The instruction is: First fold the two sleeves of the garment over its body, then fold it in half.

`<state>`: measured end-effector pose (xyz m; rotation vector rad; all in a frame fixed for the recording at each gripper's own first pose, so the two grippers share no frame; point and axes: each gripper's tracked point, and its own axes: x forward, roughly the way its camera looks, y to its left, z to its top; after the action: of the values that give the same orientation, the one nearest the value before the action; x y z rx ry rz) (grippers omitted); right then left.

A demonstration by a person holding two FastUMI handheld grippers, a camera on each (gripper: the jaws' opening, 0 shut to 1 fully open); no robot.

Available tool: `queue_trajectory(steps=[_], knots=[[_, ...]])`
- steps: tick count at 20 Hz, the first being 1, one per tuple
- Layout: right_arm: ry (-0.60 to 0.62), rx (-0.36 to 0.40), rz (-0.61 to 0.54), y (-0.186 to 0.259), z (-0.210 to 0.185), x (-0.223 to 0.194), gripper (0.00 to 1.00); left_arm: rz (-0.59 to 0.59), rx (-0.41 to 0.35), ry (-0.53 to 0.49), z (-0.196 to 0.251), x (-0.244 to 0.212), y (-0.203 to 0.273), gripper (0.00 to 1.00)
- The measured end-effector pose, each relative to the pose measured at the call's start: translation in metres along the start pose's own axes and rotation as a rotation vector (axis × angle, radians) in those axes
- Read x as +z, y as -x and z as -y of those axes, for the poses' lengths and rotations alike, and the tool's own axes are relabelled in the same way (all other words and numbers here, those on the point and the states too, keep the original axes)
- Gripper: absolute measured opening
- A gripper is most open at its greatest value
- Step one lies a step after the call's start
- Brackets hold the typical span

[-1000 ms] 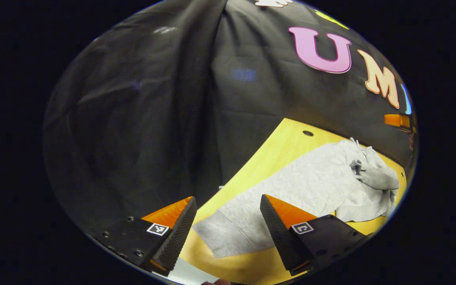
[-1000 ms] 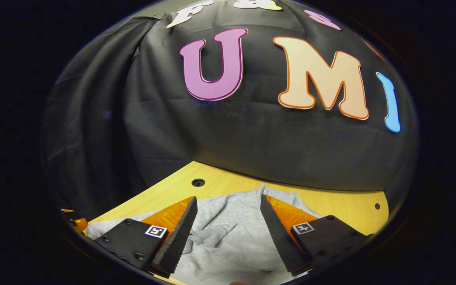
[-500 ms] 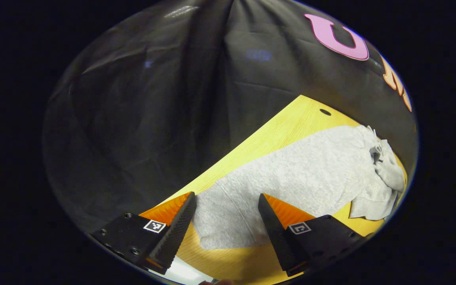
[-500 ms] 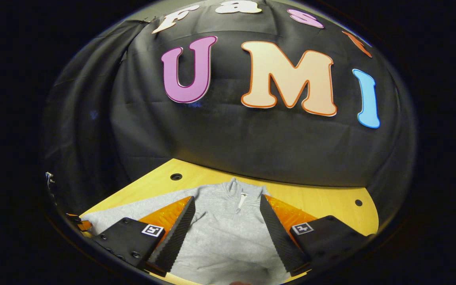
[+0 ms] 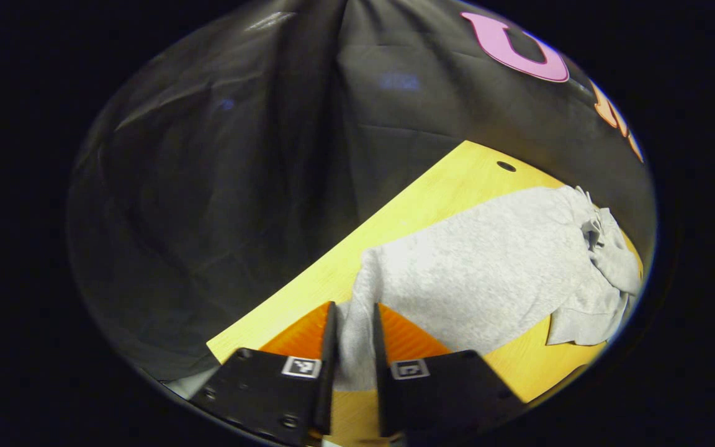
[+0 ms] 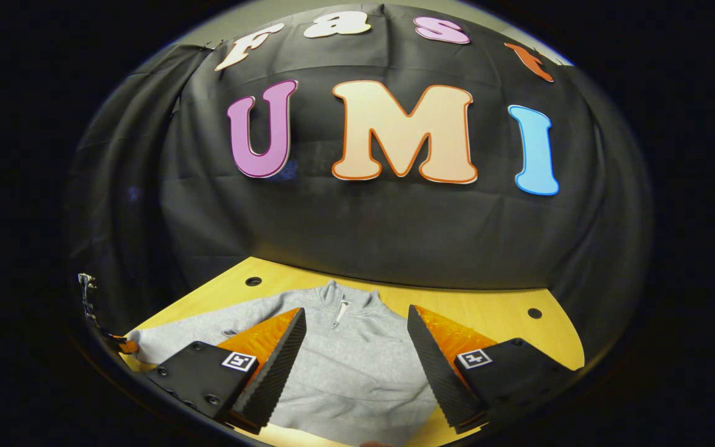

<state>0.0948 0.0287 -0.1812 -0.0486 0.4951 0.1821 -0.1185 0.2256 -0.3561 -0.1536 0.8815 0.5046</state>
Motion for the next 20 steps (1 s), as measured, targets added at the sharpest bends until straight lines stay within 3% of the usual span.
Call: queue_trajectory(steps=[2,4,7,12,20], knots=[[0.007,-0.008,0.010,0.008,0.008,0.001,1.00,0.004,0.020,-0.045,0.001,0.001,-0.001,0.08],[0.014,-0.016,0.026,0.015,0.014,0.003,1.00,-0.008,0.038,-0.065,0.002,0.004,-0.001,0.00],[0.007,-0.020,0.037,0.024,0.021,0.002,1.00,-0.036,0.024,-0.019,0.010,0.013,-0.002,0.00],[0.016,-0.042,0.037,0.035,0.036,-0.005,1.00,0.046,-0.021,0.015,0.029,0.070,0.005,0.00],[0.005,-0.083,0.011,0.053,0.066,-0.024,1.00,0.191,-0.135,-0.082,0.111,0.159,0.023,0.00]])
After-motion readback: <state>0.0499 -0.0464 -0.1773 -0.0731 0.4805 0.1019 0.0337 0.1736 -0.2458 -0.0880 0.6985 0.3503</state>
